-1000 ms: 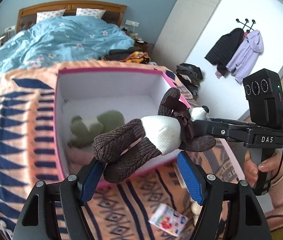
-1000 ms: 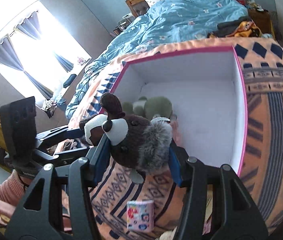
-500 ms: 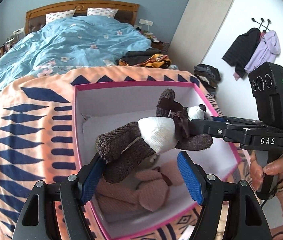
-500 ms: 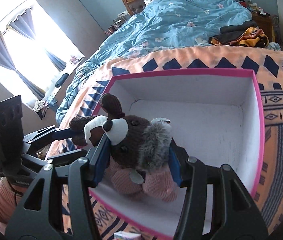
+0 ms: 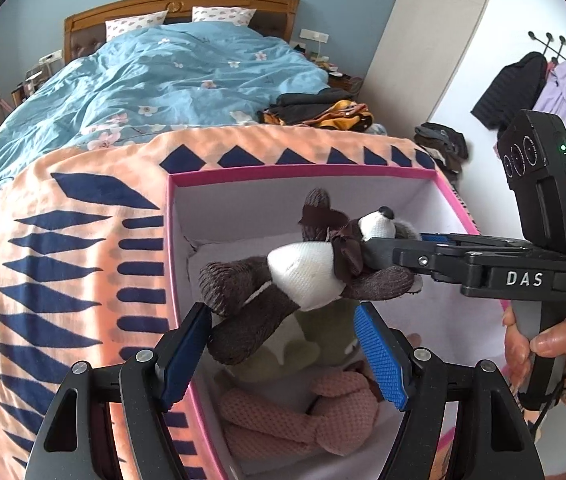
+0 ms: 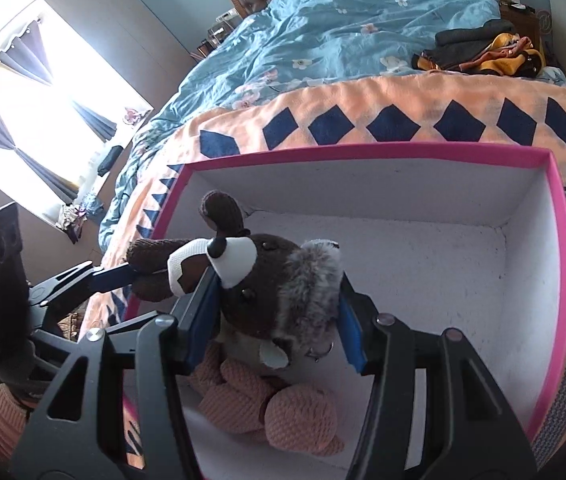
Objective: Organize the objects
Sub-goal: 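Carry the brown plush dog over the box with the right gripper and release it, then move the open right gripper out of the box toward the cream teddy bear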
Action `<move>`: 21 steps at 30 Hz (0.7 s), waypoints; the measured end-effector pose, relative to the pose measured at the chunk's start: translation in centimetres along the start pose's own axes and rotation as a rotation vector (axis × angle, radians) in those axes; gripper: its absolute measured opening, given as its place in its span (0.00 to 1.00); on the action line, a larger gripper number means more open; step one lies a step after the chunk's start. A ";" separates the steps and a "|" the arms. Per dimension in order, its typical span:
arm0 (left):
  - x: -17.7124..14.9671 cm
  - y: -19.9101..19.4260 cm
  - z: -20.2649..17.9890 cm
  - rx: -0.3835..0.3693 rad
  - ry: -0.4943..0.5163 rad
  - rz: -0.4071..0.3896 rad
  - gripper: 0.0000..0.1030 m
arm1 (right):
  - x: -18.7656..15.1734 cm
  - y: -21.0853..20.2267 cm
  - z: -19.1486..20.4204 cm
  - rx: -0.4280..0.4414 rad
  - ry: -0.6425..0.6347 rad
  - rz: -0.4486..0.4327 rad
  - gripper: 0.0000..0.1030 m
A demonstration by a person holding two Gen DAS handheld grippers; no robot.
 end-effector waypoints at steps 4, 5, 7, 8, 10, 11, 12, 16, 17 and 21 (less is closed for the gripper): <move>0.3 0.4 0.2 0.017 -0.010 -0.004 0.73 | 0.6 1.3 -0.2 -0.020 0.003 0.022 0.57; 0.4 0.6 0.2 0.024 -0.012 -0.004 0.73 | 0.8 1.6 -0.2 -0.018 0.005 0.026 0.57; 0.5 0.7 0.0 0.030 -0.012 -0.006 0.73 | 1.1 2.2 -0.2 -0.039 0.005 0.035 0.59; 0.5 0.7 0.0 0.033 -0.012 -0.008 0.73 | 1.3 2.5 -0.3 -0.055 0.007 0.038 0.59; 0.5 0.5 -0.2 0.042 -0.007 -0.016 0.75 | 1.5 2.6 -0.4 -0.068 0.015 0.038 0.59; 0.4 0.4 -0.3 0.045 -0.006 -0.022 0.76 | 1.6 2.5 -0.5 -0.074 0.021 0.032 0.60; 0.4 0.2 -0.3 0.049 -0.006 -0.028 0.78 | 1.6 2.4 -0.6 -0.080 0.024 0.025 0.62; 0.2 -0.5 -0.4 0.050 -0.012 -0.061 0.83 | 1.1 1.7 -1.0 -0.086 0.033 0.015 0.63; 0.2 -0.7 -0.4 0.049 -0.015 -0.066 0.83 | 1.0 1.5 -1.1 -0.082 0.038 0.013 0.63; -0.2 -1.7 -1.0 0.040 -0.012 -0.101 0.83 | -0.2 0.2 -0.6 -0.046 0.034 0.004 0.63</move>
Point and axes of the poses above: each gripper's, at about its wrist camera, not at the fingertips, and y roughly the way its jaws point, z to its left, x to its top, the point moved 5 cm from there along y, roughly the way its jaws point, and after that the axes turned 5 degrees about z, right-handed, at the moved point
